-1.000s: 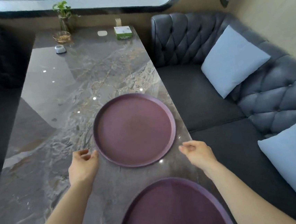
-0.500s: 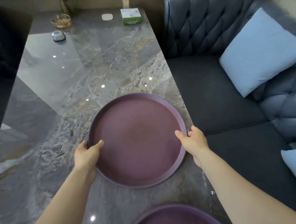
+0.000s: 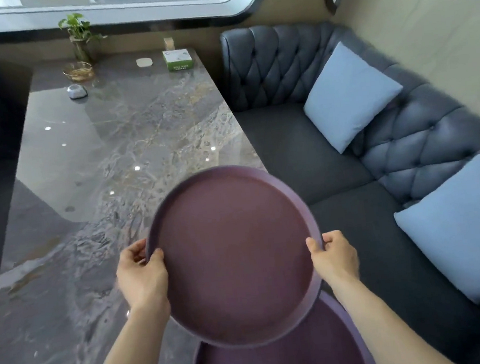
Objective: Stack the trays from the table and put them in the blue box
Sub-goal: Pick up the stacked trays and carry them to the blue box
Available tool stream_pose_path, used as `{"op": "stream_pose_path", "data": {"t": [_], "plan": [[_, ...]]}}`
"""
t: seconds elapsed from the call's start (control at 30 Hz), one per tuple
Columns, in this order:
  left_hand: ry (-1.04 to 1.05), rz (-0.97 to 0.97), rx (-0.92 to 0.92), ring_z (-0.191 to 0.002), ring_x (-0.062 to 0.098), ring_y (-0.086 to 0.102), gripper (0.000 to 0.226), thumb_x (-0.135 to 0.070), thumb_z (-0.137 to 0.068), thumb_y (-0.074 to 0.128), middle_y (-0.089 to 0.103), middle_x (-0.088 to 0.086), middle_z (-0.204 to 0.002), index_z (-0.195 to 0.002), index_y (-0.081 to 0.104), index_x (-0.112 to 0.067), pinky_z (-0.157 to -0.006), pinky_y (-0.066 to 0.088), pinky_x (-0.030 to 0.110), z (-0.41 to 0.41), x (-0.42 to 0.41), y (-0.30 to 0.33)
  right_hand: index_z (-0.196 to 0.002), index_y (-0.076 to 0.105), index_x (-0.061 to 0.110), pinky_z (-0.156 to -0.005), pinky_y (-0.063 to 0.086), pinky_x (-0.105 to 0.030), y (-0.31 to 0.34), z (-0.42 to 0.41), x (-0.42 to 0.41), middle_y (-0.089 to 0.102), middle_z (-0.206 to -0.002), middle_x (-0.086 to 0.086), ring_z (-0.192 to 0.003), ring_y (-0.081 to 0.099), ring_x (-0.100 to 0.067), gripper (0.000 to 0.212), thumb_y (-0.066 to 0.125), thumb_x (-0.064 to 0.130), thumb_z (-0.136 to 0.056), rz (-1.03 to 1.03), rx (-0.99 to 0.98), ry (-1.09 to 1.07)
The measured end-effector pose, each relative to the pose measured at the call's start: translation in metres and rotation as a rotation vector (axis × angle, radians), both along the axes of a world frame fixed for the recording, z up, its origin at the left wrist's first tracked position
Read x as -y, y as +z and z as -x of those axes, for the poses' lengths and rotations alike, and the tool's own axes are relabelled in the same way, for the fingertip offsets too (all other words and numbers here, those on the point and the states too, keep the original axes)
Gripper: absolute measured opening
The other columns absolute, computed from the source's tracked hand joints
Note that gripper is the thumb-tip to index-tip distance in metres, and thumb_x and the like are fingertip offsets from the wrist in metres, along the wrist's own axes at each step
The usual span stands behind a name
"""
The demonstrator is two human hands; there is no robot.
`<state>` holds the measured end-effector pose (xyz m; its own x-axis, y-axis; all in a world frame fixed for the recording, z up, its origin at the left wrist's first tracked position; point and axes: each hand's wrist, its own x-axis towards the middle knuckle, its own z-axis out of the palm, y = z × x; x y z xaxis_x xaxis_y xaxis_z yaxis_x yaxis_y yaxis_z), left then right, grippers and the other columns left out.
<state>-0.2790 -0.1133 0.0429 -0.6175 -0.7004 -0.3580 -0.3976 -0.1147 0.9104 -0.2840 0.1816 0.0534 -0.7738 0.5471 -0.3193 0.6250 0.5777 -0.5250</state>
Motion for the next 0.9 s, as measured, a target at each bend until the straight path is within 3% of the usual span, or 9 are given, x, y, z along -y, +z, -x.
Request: {"op": "stream_pose_path", "data": {"t": [0.1,0.4,0.63,0.9], "plan": [[-0.056,0.072,0.073,-0.087,0.021,0.064,0.021,-0.019,-0.078,0.067,0.066,-0.004,-0.087,-0.095,0.061,-0.030,-0.089,0.052,0.041,-0.057,-0.012,0.001,-0.118,0.053,0.011,-0.079,0.047,-0.038,0.000,-0.069,-0.004,0.062,-0.112,-0.007,-0.100,0.062,-0.029,0.043,0.063,0.040,-0.088,-0.079,0.030,-0.072],[-0.232,0.195,0.210,-0.080,0.024,0.057,0.019,-0.015,-0.079,0.070,0.061,-0.001,-0.080,-0.092,0.060,-0.025,-0.079,0.042,0.037,-0.164,-0.037,-0.021,-0.114,0.059,0.014,-0.081,0.049,-0.040,-0.027,-0.214,-0.017,0.060,-0.113,-0.008,-0.101,0.062,-0.031,0.031,0.062,0.032,-0.089,-0.136,0.136,-0.234],[-0.428,0.385,0.298,-0.078,0.025,0.059,0.020,-0.018,-0.076,0.072,0.067,0.000,-0.088,-0.088,0.060,-0.028,-0.076,0.045,0.039,-0.191,-0.044,-0.045,-0.101,0.059,0.019,-0.071,0.046,-0.037,-0.043,-0.249,-0.033,0.058,-0.101,-0.005,-0.083,0.056,-0.026,0.011,0.060,0.019,-0.090,-0.173,0.127,-0.287],[-0.524,0.531,0.344,-0.090,0.032,0.064,0.018,-0.013,-0.076,0.068,0.059,0.000,-0.092,-0.089,0.062,-0.023,-0.077,0.042,0.038,-0.191,-0.048,-0.055,-0.101,0.065,0.018,-0.068,0.039,-0.034,-0.064,-0.248,-0.043,0.062,-0.102,-0.009,-0.094,0.061,-0.035,0.013,0.062,0.013,-0.089,-0.212,0.128,-0.302]]}}
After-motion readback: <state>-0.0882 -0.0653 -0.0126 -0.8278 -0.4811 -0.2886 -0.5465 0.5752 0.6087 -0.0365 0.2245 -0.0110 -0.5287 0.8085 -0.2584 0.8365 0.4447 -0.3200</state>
